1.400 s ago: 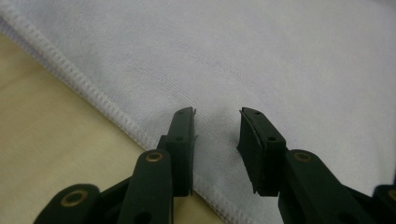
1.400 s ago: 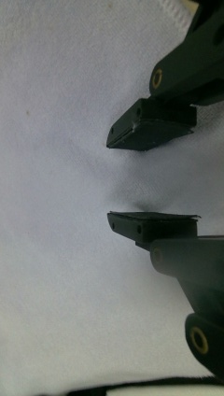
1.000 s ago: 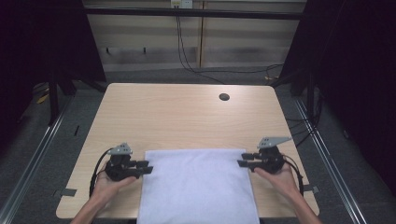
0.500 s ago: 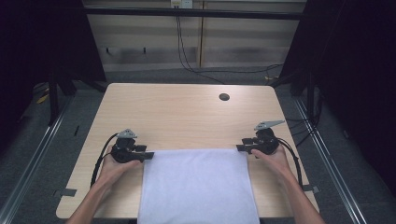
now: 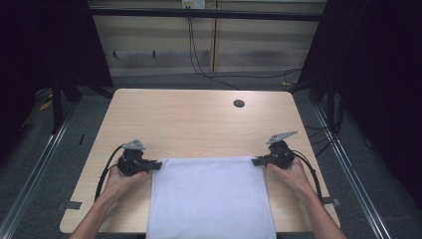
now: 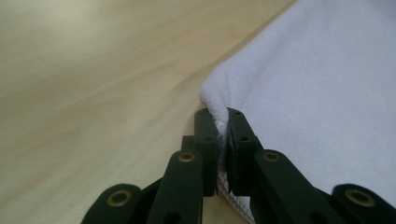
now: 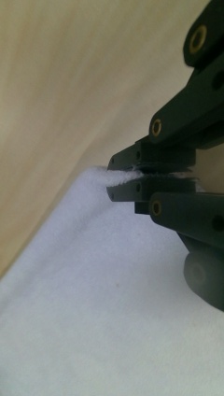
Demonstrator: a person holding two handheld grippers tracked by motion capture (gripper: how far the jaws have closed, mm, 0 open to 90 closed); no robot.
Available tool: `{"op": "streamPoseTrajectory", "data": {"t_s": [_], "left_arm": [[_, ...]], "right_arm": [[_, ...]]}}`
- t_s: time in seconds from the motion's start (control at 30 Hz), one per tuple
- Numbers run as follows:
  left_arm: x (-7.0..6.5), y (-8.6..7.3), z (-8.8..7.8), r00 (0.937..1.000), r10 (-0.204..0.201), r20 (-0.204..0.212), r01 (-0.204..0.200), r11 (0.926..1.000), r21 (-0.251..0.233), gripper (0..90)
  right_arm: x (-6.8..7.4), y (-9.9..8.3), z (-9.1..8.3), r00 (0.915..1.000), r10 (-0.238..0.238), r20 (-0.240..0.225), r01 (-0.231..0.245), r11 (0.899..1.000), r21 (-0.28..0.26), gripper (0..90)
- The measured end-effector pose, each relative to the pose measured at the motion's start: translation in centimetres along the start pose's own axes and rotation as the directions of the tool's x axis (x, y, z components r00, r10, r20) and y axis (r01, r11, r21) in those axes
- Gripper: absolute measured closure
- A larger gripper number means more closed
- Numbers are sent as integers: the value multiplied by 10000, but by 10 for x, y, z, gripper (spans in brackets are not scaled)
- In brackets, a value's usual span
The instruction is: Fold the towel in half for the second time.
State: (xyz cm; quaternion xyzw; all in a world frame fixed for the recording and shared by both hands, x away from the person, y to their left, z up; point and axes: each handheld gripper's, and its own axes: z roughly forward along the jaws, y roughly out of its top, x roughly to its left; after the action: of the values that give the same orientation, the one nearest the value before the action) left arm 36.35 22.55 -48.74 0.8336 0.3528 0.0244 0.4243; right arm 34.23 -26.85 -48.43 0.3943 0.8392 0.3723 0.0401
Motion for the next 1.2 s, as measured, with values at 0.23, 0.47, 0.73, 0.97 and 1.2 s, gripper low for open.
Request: {"op": "streamPoseTrajectory", "data": {"t_s": [0.23,0.47,0.73,0.97,1.2], "left_arm": [[21,52,-7,9972,-240,-705,137,9896,-1431,850],[22,92,-21,9960,-220,-867,-24,9624,-2716,847],[-44,58,-58,9890,1480,18,-1417,9503,-2771,845],[-87,-18,-66,9783,1760,1096,-1577,9748,-1577,832],[-103,-64,-52,9559,1855,2277,-1922,9813,74,753]], "right_arm": [[-21,53,-17,9966,273,779,-137,9855,-1691,867],[-33,90,-46,9893,461,1387,-6,9503,-3113,866],[9,57,-82,9920,-858,928,1115,9402,-3219,866],[62,-36,-101,9935,-1132,-123,1066,9628,-2482,853],[84,-94,-83,9885,-1166,-967,1072,9895,-972,752]]}}
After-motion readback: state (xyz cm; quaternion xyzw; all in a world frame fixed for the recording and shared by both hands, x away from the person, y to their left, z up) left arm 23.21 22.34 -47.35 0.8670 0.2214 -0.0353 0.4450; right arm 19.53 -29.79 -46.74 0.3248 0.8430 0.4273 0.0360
